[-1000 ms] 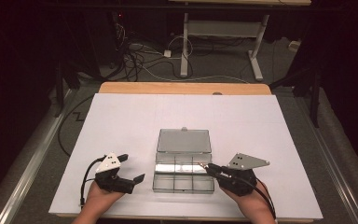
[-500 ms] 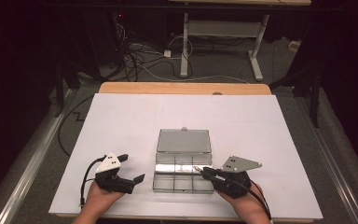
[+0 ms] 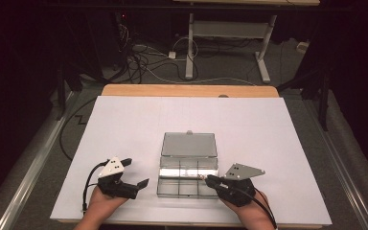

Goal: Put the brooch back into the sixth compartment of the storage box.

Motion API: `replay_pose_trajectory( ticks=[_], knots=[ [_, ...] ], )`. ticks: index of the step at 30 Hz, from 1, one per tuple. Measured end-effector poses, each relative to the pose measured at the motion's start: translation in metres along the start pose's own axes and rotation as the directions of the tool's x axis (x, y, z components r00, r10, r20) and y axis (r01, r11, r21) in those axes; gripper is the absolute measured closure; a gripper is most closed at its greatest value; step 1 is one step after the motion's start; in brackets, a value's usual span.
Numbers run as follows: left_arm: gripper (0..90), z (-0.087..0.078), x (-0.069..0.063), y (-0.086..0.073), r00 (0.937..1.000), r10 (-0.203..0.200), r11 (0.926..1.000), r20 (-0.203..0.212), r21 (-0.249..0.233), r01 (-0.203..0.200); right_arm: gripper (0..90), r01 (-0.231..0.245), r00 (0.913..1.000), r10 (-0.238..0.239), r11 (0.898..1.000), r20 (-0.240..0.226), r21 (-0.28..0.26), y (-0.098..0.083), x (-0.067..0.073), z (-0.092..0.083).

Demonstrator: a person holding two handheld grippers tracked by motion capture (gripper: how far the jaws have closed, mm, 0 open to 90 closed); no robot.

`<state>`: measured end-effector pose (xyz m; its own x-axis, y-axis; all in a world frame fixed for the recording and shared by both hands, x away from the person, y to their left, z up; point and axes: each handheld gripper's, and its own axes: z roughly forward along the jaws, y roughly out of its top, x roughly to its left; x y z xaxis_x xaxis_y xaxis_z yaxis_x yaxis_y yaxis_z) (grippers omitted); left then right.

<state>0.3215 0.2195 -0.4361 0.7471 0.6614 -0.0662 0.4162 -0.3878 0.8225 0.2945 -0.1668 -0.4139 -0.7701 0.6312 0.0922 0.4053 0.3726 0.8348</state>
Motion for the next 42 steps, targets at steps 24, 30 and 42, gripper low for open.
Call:
replay_pose_trajectory(
  ticks=[24, 30, 42],
  knots=[
    [0.0, 0.0, 0.0, 0.0, 1.0, -0.001, 1.0, 0.002, -0.003, 0.001, 81.0, -0.002, 0.9999, 0.002, 0.998, 0.013, 0.068, -0.011, 0.002, 0.009],
    [0.0, 0.0, 0.0, 0.0, 1.0, -0.001, 1.0, 0.002, -0.002, 0.001, 78.3, 0.002, 1.0, -0.003, 0.998, 0.009, 0.068, -0.011, 0.002, 0.01],
    [0.0, 0.0, 0.0, 0.0, 1.0, -0.001, 1.0, 0.002, -0.002, 0.001, 70.1, -0.039, 0.9991, 0.039, 0.999, 0.019, -0.005, -0.007, -0.009, -0.007]
  ],
)
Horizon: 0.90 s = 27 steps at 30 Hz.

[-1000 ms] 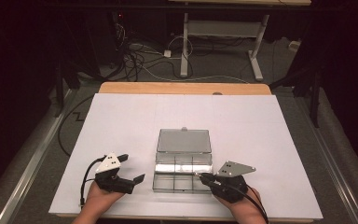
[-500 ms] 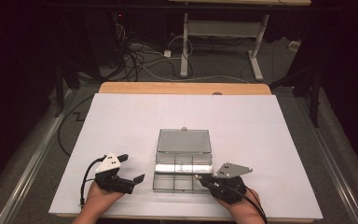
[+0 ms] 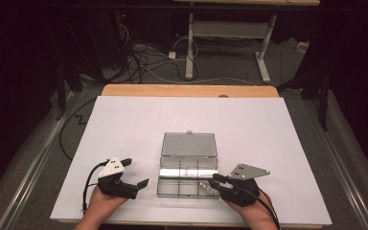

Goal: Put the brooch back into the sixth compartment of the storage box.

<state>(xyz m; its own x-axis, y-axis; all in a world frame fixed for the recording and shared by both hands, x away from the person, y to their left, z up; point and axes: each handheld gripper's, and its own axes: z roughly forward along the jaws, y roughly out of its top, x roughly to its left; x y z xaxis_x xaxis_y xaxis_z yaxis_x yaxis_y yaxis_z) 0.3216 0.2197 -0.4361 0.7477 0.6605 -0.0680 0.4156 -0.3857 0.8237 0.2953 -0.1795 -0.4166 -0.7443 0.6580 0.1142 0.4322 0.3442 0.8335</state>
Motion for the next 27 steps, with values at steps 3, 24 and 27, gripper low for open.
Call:
replay_pose_trajectory(
  ticks=[3, 24, 27],
  knots=[
    [0.0, 0.0, 0.0, 0.0, 1.0, 0.0, 1.0, 0.0, 0.0, 0.0, 69.6, -0.016, 0.9997, 0.016, 1.0, 0.016, -0.014, -0.001, -0.007, -0.004],
    [0.0, 0.0, 0.0, 0.0, 1.0, -0.003, 1.0, 0.001, 0.0, 0.003, 58.4, -0.116, 0.9871, 0.116, 0.993, 0.11, -0.008, -0.029, -0.051, -0.009],
    [0.0, 0.0, 0.0, 0.0, 1.0, -0.003, 1.0, 0.002, 0.0, 0.003, 47.7, -0.12, 0.9861, 0.119, 0.993, 0.116, 0.002, -0.03, -0.052, -0.007]
  ],
)
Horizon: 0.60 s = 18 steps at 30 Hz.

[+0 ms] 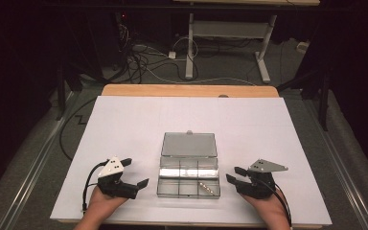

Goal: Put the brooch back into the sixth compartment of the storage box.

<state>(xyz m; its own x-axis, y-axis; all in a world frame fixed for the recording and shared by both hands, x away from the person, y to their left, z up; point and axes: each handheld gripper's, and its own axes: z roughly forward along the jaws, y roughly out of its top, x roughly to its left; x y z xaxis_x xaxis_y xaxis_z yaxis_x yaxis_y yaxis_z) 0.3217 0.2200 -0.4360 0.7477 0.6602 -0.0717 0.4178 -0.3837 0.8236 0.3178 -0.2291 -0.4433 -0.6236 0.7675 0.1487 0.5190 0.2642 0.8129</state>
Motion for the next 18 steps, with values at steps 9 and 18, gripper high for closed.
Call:
replay_pose_trajectory(
  ticks=[9, 18],
  knots=[
    [0.0, 0.0006, -0.001, 0.0004, 1.0, 0.004, 1.0, -0.008, 0.005, -0.004, 14.8, -0.014, 0.9991, 0.015, 1.0, 0.041, -0.008, -0.0021, -0.0046, 0.0045],
    [0.0, 0.0021, 0.0002, 0.0022, 0.9999, -0.007, 0.9997, -0.007, 0.025, 0.008, 0.2, -0.033, 0.9962, 0.033, 0.999, 0.08, -0.007, -0.0031, -0.0085, 0.0079]
  ],
)
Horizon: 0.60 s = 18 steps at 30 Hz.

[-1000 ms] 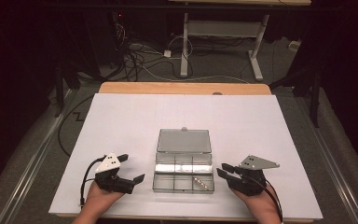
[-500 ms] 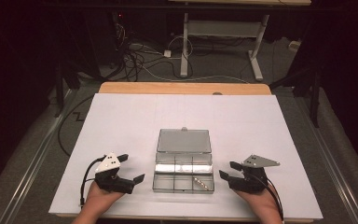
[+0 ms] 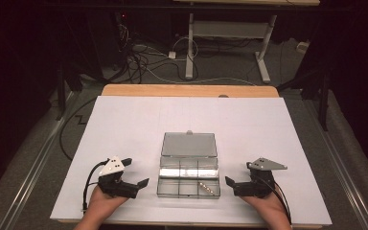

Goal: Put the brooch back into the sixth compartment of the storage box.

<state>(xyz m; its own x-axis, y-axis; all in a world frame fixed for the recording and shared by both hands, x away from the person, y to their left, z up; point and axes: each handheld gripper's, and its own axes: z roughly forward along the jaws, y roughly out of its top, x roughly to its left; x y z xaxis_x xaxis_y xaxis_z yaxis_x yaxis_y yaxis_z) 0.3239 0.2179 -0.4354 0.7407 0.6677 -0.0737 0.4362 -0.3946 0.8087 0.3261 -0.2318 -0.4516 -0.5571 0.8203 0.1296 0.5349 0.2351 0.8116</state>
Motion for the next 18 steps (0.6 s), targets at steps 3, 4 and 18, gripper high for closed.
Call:
replay_pose_trajectory(
  ticks=[3, 4, 18],
  knots=[
    [0.0, 0.001, 0.0, 0.001, 0.9999, -0.007, 0.9999, -0.013, 0.009, 0.007, 0.2, 0.001, 1.0, -0.001, 1.0, 0.008, -0.002, 0.001, 0.0, 0.001],
    [0.0, 0.001, -0.001, 0.002, 0.9998, -0.01, 0.9999, -0.018, 0.009, 0.01, 0.2, 0.001, 1.0, -0.001, 1.0, 0.01, -0.004, 0.001, -0.001, 0.001],
    [0.0, 0.013, 0.013, 0.013, 0.998, -0.063, 0.998, -0.009, 0.008, 0.063, 0.2, -0.029, 0.9989, 0.03, 0.999, 0.037, -0.043, 0.006, -0.009, 0.004]
  ],
)
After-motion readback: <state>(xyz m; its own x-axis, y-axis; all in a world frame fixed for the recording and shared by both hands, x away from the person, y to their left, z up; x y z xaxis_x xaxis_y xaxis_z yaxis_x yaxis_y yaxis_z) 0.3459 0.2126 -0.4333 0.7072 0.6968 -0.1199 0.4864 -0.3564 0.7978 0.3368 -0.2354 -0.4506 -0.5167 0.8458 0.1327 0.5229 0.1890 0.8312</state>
